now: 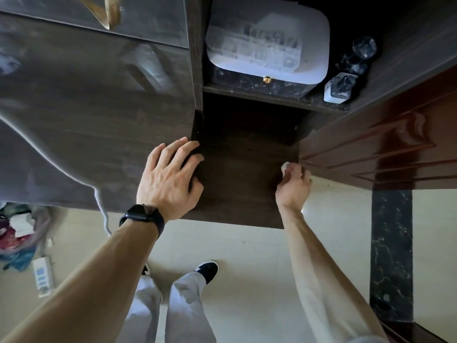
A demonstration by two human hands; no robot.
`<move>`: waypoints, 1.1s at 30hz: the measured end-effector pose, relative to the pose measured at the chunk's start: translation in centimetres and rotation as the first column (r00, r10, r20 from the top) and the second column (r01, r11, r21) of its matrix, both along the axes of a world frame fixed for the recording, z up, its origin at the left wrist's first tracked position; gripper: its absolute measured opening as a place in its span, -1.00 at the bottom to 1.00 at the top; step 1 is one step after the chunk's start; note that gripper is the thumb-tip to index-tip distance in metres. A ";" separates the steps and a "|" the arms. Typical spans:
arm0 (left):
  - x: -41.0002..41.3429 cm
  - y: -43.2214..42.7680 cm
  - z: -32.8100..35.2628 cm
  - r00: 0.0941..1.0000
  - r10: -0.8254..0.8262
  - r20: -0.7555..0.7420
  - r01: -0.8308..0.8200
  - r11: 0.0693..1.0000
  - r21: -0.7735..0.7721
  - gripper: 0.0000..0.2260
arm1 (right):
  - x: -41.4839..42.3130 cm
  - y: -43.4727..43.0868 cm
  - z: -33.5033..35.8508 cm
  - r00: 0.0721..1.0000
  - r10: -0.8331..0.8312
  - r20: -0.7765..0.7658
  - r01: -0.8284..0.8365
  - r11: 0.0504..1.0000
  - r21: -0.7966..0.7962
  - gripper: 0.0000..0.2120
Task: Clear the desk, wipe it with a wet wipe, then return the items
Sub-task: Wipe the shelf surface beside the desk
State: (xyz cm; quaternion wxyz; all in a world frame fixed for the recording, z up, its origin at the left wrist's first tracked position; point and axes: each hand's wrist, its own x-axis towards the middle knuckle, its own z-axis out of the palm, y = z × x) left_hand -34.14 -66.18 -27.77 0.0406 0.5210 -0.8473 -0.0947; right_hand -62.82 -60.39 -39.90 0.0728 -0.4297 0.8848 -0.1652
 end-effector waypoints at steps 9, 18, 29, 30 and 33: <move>-0.1 0.0 0.1 1.000 0.000 -0.002 0.000 1.000 -0.001 -0.60 | -2.5 7.5 0.6 0.921 -0.349 0.175 0.347 0.937 0.038 -0.81; 0.0 -0.2 0.0 1.000 0.003 0.026 -0.003 1.000 0.002 -0.60 | -2.0 -6.9 1.8 0.958 -0.228 0.174 0.256 0.953 -0.161 -0.82; 0.0 -0.2 -0.1 1.000 0.003 0.019 -0.003 1.000 -0.004 -0.60 | -2.9 -7.7 0.8 0.765 -0.410 0.496 0.491 0.870 -0.039 -0.86; 0.0 -0.2 -0.2 1.000 0.000 0.016 0.000 1.000 -0.006 -0.60 | -3.4 -8.1 0.7 0.693 -0.443 0.568 0.549 0.835 -0.019 -0.81; 0.0 -0.1 -0.2 1.000 -0.001 0.010 0.001 1.000 -0.013 -0.60 | -3.9 -8.1 0.9 0.558 -0.498 0.664 0.687 0.726 -0.034 -0.84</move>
